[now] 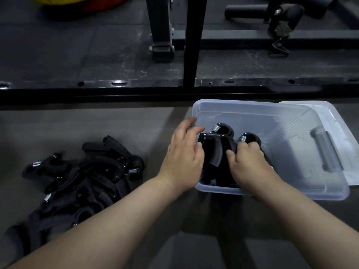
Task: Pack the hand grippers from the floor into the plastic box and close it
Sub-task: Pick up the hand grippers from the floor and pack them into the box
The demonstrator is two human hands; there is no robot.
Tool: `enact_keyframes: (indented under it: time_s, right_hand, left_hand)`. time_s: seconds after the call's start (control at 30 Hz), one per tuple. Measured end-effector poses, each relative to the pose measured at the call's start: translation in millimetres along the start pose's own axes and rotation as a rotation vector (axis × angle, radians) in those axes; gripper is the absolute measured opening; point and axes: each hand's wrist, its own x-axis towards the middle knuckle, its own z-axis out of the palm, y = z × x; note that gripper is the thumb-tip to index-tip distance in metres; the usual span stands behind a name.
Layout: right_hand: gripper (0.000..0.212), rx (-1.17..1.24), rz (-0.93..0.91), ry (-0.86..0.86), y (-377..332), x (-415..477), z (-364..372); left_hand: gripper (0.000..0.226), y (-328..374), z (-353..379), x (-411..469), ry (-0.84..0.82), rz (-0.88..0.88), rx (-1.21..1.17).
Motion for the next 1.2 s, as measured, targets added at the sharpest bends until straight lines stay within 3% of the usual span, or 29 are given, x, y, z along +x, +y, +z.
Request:
enact_keyframes:
  time_s: [0.33,0.77,1.2]
  right_hand:
    - [0.039,-0.019,-0.007,0.018,-0.8,-0.6,0.0]
    - [0.047,-0.098,0.024,-0.103,-0.5,-2.0,-1.9]
    - [0.042,-0.003,0.071,-0.112,-4.5,0.7,2.2]
  left_hand:
    - [0.035,0.5,0.0,-0.4,-0.006,-0.004,-0.002]
    - [0.036,-0.2,-0.1,0.0,-0.016,-0.002,0.006]
    - [0.037,-0.3,0.5,-0.1,-0.006,-0.009,-0.001]
